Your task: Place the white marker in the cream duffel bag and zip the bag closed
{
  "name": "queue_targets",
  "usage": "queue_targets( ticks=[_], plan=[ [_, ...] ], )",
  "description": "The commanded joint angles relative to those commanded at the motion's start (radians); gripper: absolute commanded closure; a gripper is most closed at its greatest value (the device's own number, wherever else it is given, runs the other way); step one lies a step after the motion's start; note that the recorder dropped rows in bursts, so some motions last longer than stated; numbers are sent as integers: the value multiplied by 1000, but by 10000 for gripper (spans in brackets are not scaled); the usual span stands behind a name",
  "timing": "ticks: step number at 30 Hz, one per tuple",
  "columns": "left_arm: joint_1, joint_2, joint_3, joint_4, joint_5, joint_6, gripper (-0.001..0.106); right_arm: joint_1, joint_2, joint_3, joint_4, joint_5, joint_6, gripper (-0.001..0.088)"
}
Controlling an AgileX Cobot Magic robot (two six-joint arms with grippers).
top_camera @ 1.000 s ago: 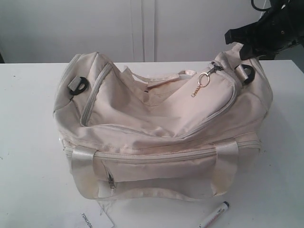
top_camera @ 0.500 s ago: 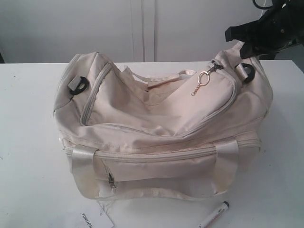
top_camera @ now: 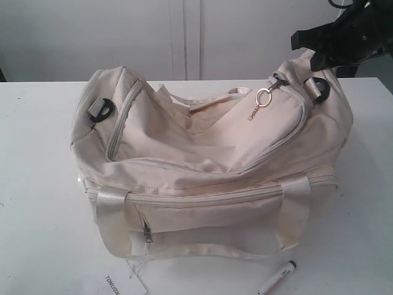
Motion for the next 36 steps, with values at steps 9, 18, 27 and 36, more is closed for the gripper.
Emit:
queue_targets(
  ticks=[9, 18, 27, 36],
  plan=[
    [0, 0, 0, 0, -321, 0, 1053, 0, 0, 0, 0, 0, 0, 868],
    [0, 0, 0, 0, -448, 0, 1053, 0, 0, 0, 0, 0, 0, 868],
    [0, 0, 0, 0, -554, -2, 1053, 0, 0, 0, 0, 0, 0, 868],
    [0, 0, 0, 0, -653, -6, 1053, 0, 0, 0, 0, -2, 0, 868]
  ],
)
